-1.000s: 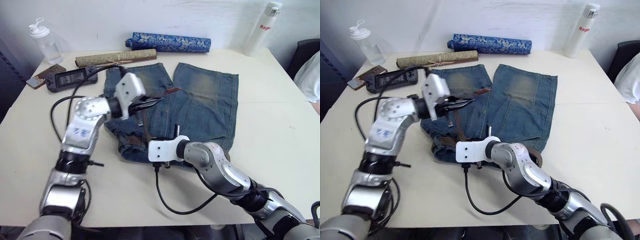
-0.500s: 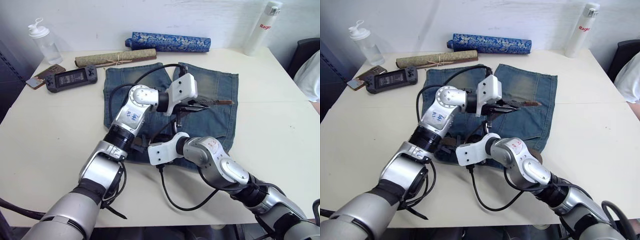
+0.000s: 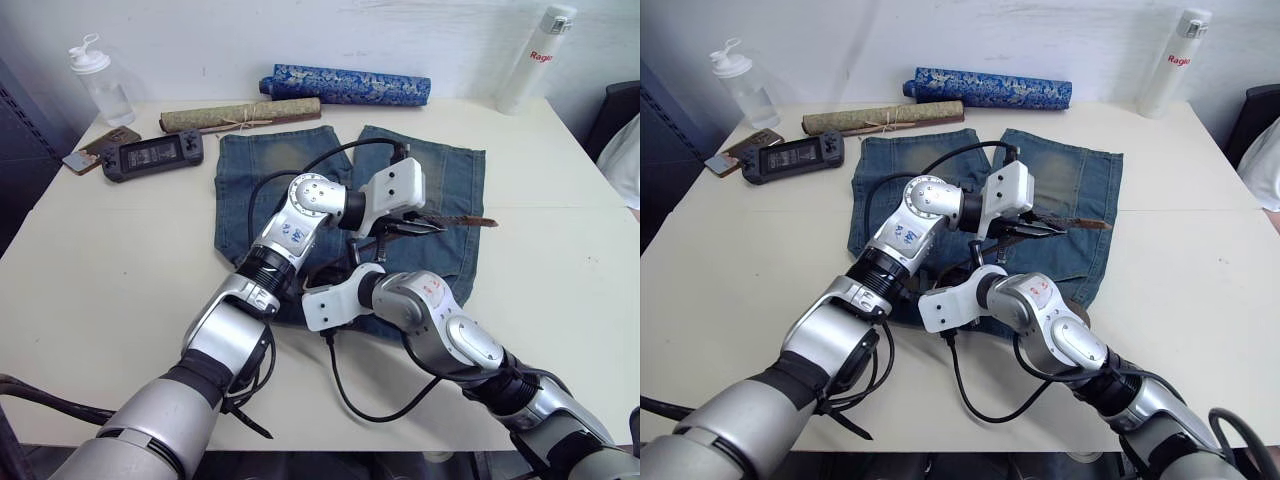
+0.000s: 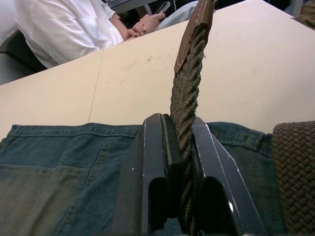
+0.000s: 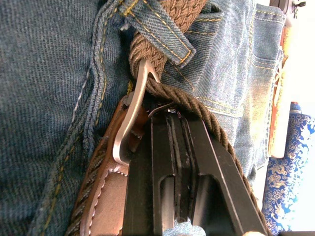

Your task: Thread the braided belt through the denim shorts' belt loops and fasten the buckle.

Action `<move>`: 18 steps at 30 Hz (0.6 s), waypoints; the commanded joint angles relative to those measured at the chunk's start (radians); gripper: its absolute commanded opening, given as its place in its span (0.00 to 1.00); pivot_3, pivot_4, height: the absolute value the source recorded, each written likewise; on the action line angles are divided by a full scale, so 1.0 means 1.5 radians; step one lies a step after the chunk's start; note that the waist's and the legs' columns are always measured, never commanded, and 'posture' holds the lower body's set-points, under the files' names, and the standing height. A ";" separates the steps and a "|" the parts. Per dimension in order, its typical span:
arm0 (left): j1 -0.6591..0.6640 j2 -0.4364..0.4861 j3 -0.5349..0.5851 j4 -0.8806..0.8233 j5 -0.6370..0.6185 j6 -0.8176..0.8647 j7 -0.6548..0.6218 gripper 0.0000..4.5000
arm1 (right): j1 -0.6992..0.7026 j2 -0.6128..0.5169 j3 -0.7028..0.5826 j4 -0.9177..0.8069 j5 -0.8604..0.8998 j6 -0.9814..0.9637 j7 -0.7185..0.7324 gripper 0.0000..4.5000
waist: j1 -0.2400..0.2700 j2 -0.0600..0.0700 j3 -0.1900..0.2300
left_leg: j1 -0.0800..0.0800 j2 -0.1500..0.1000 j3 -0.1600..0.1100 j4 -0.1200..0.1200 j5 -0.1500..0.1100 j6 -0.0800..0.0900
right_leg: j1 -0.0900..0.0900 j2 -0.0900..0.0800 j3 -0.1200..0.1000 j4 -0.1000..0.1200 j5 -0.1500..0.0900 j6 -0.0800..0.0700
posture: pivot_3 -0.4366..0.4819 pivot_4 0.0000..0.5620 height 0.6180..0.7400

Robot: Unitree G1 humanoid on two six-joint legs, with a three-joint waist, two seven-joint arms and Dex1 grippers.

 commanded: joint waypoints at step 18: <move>-0.064 0.005 0.065 -0.007 0.000 -0.049 0.052 0.00 | 0.061 0.054 0.037 0.049 0.009 -0.029 0.060 0.02 | -0.008 0.001 0.000 | 0.000 0.001 0.000 0.000 0.000 0.000 | 0.000 0.001 0.000 0.000 0.000 0.000 | 0.48 0.27 0.16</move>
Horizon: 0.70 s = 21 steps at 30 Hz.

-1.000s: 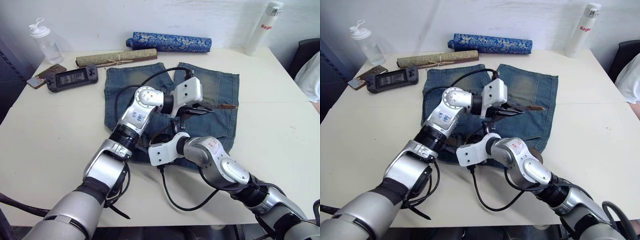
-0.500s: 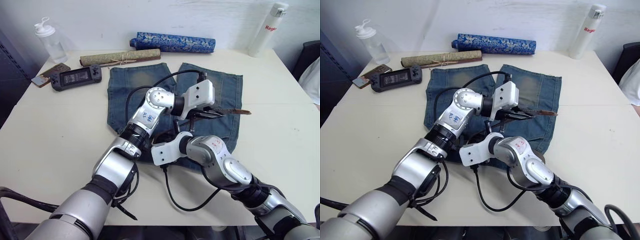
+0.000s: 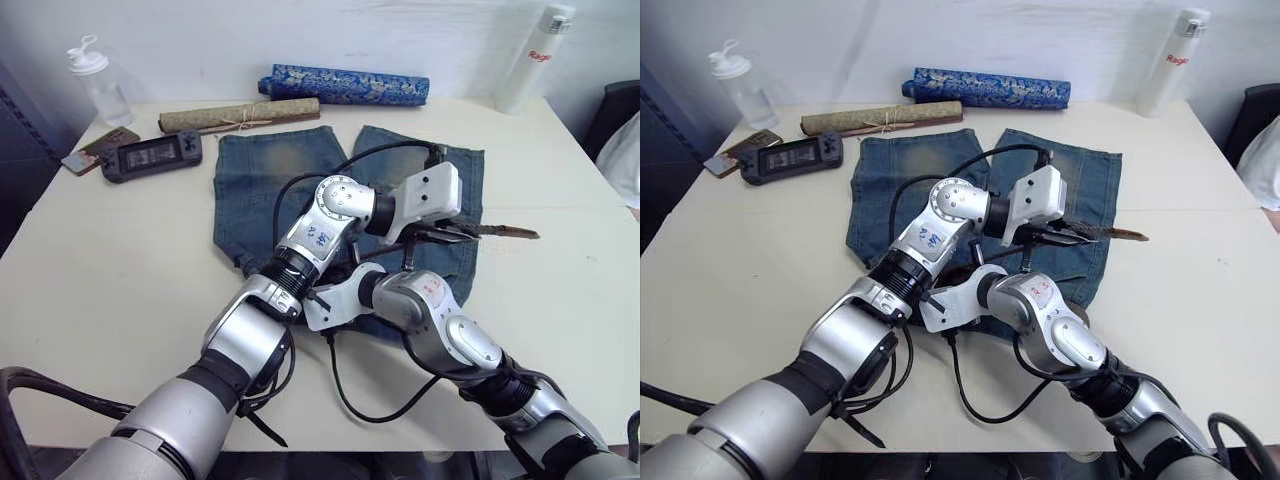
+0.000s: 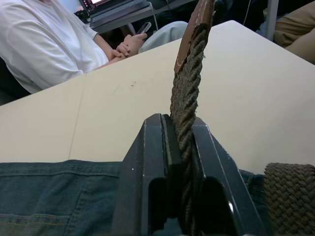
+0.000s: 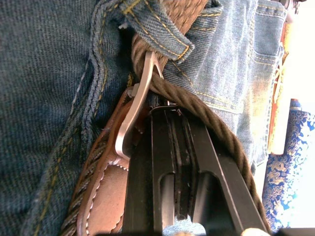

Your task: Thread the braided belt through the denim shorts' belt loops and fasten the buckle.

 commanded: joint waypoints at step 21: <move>0.478 0.463 0.200 -0.564 -0.020 0.143 0.063 0.00 | 0.085 0.151 -0.220 -0.092 0.161 0.253 -0.041 0.02 | 0.006 0.002 -0.001 | -0.001 0.000 -0.007 0.001 0.000 -0.004 | -0.004 0.004 0.002 0.005 -0.001 -0.003 | 0.48 0.27 0.16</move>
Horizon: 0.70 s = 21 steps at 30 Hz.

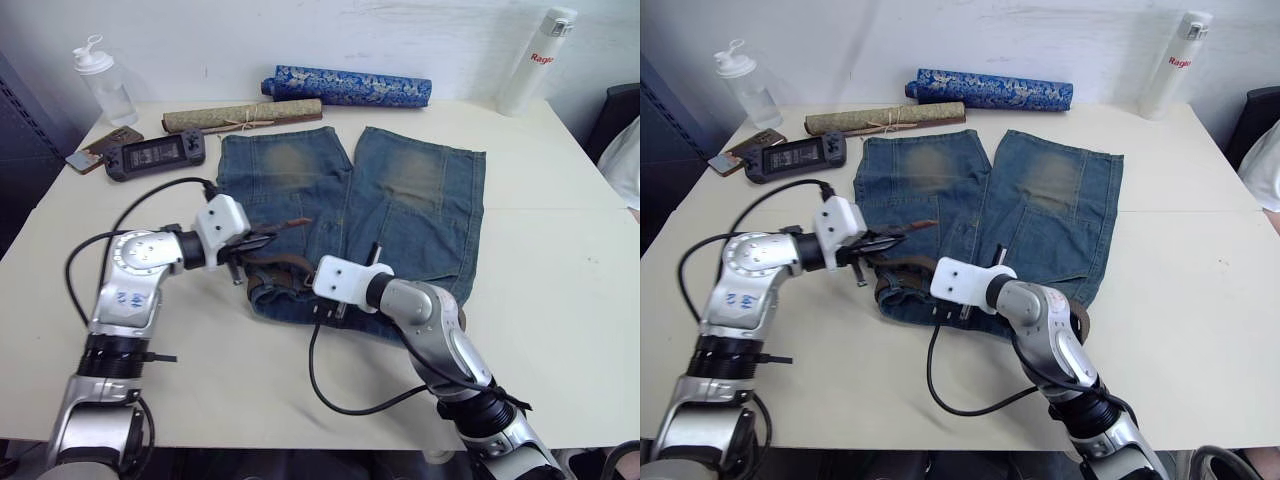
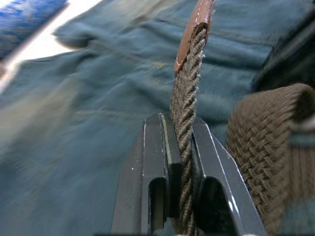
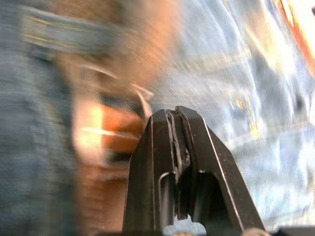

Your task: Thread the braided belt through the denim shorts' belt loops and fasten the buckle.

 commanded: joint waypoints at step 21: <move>0.088 0.102 -0.032 -0.016 0.053 -0.217 -0.002 0.00 | 0.104 -0.108 -0.011 -0.299 0.226 0.151 0.019 0.95 | -0.017 0.000 0.000 | -0.002 0.002 0.001 0.000 -0.001 -0.001 | -0.007 0.000 0.000 0.007 -0.003 -0.006 | 0.48 0.27 0.16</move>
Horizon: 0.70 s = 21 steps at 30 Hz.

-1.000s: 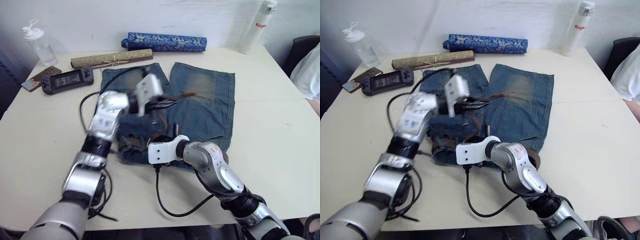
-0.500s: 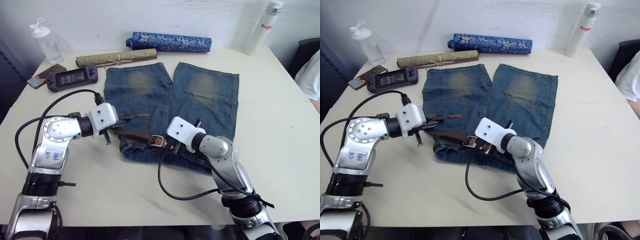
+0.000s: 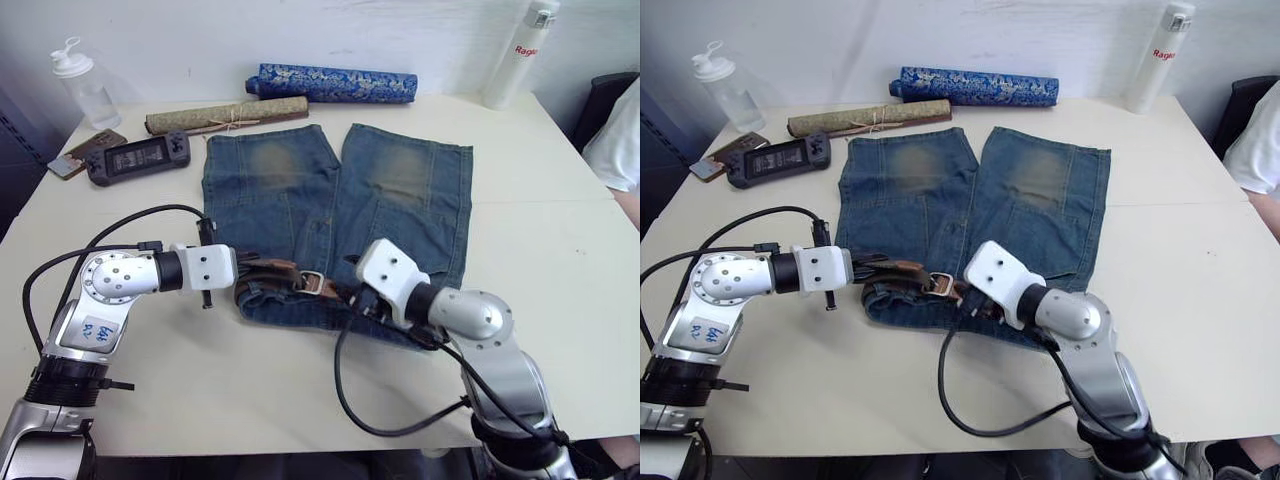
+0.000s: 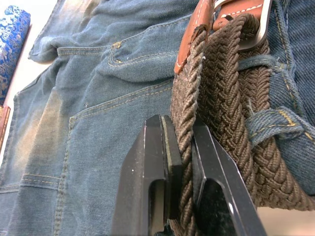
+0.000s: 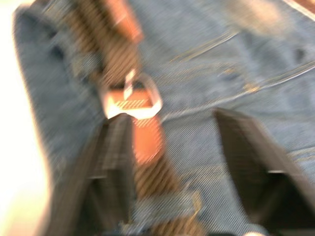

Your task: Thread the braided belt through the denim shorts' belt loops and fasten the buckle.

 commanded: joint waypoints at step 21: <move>-0.053 0.015 0.032 0.023 -0.040 0.033 0.012 0.00 | -0.004 -0.019 0.103 0.109 -0.058 -0.191 -0.191 0.95 | 0.000 0.000 0.000 | 0.000 0.000 0.000 0.000 0.000 0.000 | 0.000 0.000 0.000 0.001 0.000 0.000 | 0.48 0.27 0.16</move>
